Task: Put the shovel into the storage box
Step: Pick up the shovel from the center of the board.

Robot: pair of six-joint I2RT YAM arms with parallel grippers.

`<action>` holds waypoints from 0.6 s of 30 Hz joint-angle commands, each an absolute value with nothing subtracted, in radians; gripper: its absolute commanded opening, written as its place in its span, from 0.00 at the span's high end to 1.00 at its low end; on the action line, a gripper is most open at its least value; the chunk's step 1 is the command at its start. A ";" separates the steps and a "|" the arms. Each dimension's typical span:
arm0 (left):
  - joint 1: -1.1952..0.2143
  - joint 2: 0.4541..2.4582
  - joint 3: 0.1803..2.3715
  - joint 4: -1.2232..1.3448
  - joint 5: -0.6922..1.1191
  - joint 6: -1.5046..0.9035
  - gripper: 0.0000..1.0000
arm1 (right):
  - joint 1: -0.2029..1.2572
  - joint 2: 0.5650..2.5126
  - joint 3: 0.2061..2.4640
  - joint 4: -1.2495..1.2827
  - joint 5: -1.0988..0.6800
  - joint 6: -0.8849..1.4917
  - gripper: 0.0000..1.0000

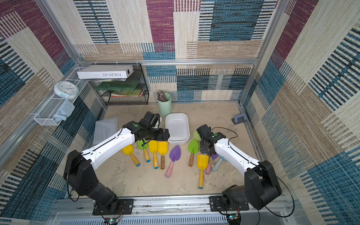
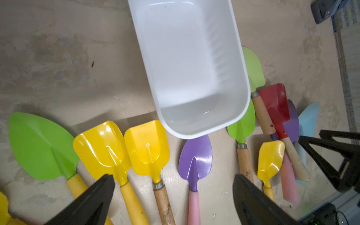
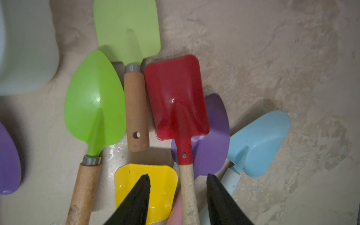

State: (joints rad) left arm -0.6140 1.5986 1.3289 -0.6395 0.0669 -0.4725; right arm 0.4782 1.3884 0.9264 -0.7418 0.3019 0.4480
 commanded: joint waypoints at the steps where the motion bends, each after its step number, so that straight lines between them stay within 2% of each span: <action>1: -0.632 1.549 1.281 -0.584 0.093 -0.499 0.00 | 0.480 1.409 0.909 -0.754 0.297 0.484 0.50; 9: -0.667 1.448 1.189 -0.563 0.103 -0.519 0.01 | 0.480 1.394 0.840 -0.776 0.283 0.522 0.56; 18: -0.673 1.437 1.176 -0.568 0.101 -0.519 0.01 | 0.480 1.386 0.800 -0.769 0.273 0.537 0.61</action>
